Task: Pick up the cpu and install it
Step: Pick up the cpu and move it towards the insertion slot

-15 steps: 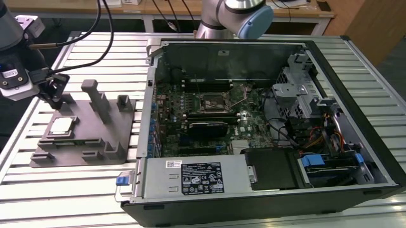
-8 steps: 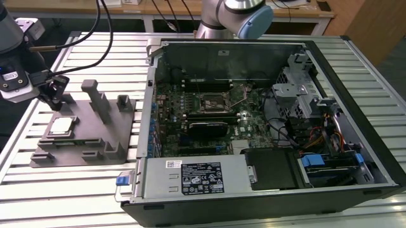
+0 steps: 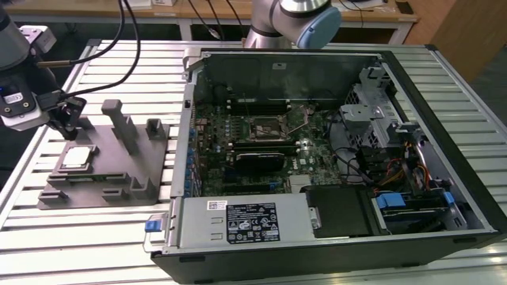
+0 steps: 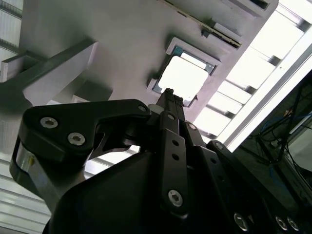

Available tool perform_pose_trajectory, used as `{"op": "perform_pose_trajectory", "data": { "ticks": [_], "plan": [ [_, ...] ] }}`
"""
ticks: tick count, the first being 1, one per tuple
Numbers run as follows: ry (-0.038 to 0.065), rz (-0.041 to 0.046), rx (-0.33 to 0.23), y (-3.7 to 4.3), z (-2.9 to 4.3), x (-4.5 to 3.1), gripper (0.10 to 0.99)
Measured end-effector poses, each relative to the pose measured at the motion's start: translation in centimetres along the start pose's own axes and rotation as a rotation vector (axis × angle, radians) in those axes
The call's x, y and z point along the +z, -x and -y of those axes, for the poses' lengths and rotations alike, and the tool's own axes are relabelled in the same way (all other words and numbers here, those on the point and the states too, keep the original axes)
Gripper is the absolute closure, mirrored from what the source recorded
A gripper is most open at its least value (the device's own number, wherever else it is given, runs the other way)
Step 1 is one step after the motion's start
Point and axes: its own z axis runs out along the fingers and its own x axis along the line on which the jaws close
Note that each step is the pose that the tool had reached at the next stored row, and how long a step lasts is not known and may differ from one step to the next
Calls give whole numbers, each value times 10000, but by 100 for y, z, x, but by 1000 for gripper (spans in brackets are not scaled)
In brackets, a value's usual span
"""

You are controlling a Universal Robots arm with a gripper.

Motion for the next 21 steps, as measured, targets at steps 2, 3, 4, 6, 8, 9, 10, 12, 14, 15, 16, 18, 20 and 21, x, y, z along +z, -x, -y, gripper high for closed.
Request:
{"op": "perform_pose_trajectory", "data": {
  "ticks": [2,3,4,6,8,9,10,12,14,15,16,18,20,21],
  "plan": [
    [1,1,0,-5,1,15,980],
    [0,0,0,-8,2,22,980],
    [0,0,0,-11,2,29,980],
    [0,0,0,-17,3,46,980],
    [1,0,0,-22,4,63,980],
    [1,0,0,-25,5,72,980],
    [0,0,0,-28,6,79,980],
    [1,1,0,-34,10,95,980],
    [-4,2,1,-40,15,107,980],
    [-9,2,1,-43,18,112,980],
    [-14,2,0,-45,21,119,980],
    [-21,1,0,-48,26,133,980],
    [-24,2,0,-50,30,152,980],
    [-26,2,0,-51,33,162,980]
  ]
}}
